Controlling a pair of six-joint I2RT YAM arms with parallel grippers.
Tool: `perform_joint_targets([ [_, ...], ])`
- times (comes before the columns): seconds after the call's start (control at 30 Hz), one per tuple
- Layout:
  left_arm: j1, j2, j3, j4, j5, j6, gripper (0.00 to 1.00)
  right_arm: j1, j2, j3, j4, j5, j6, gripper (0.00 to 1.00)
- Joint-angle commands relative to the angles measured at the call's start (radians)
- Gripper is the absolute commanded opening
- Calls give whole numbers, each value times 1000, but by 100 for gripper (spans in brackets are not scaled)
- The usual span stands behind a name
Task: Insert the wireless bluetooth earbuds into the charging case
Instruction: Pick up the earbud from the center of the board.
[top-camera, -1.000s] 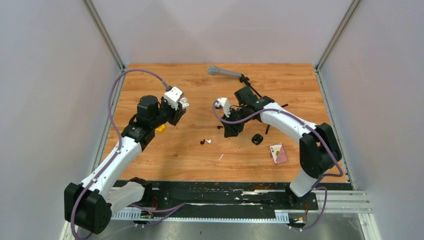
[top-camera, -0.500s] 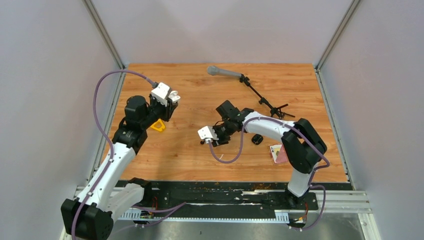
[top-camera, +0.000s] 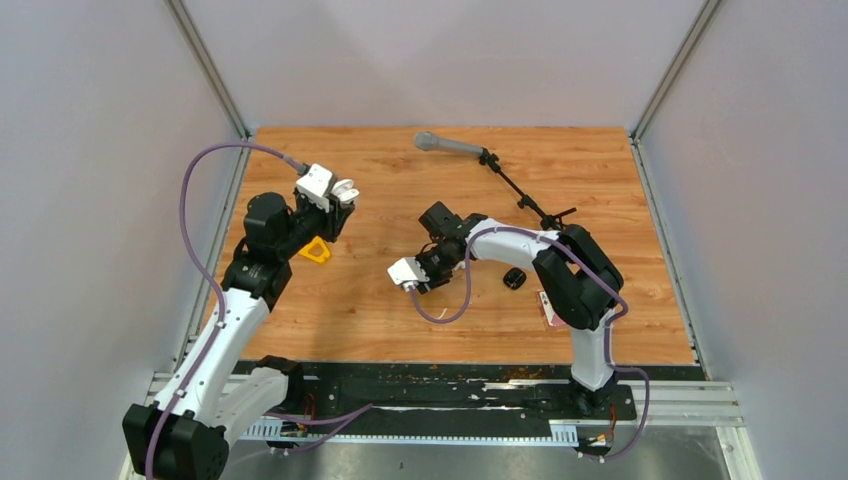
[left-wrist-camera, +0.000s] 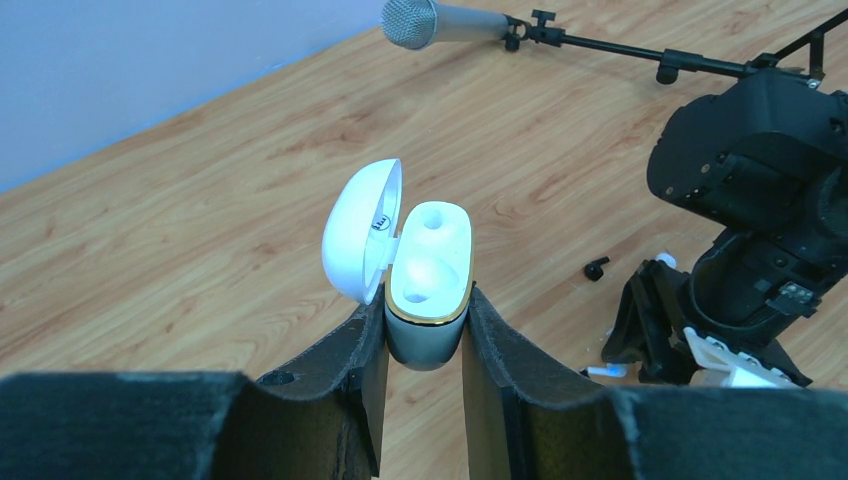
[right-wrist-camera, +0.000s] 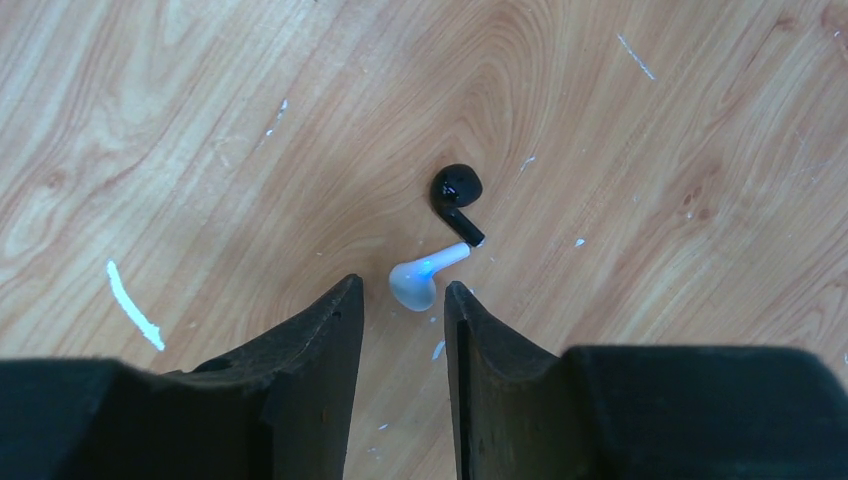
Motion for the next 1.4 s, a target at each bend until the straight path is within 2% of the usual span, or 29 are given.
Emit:
perform_joint_targets([
  [0.0, 7, -16, -11, 65, 27, -32, 0, 9, 31, 51, -13, -3, -16, 35],
  [0.3, 8, -14, -28, 81, 43, -49, 0, 12, 95, 135, -118, -2, -1, 30],
  [0.47, 8, -17, -32, 82, 43, -50, 0, 16, 145, 208, -264, -24, -8, 28],
  [0.7, 10, -19, -40, 81, 44, -56, 0, 22, 190, 255, -328, -9, 57, 14],
  [0.8, 10, -18, -42, 108, 46, -59, 0, 23, 205, 296, -339, 11, 158, 9],
  [0.93, 10, -18, -40, 107, 47, -55, 0, 0, 193, 364, -390, -7, 290, 7],
  [1.17, 10, -2, -77, 162, 123, 18, 0, -106, 116, 506, -564, -212, 496, 3],
  [1.37, 9, 36, -176, 376, 270, 135, 0, -197, 36, 573, -579, -363, 742, 0],
])
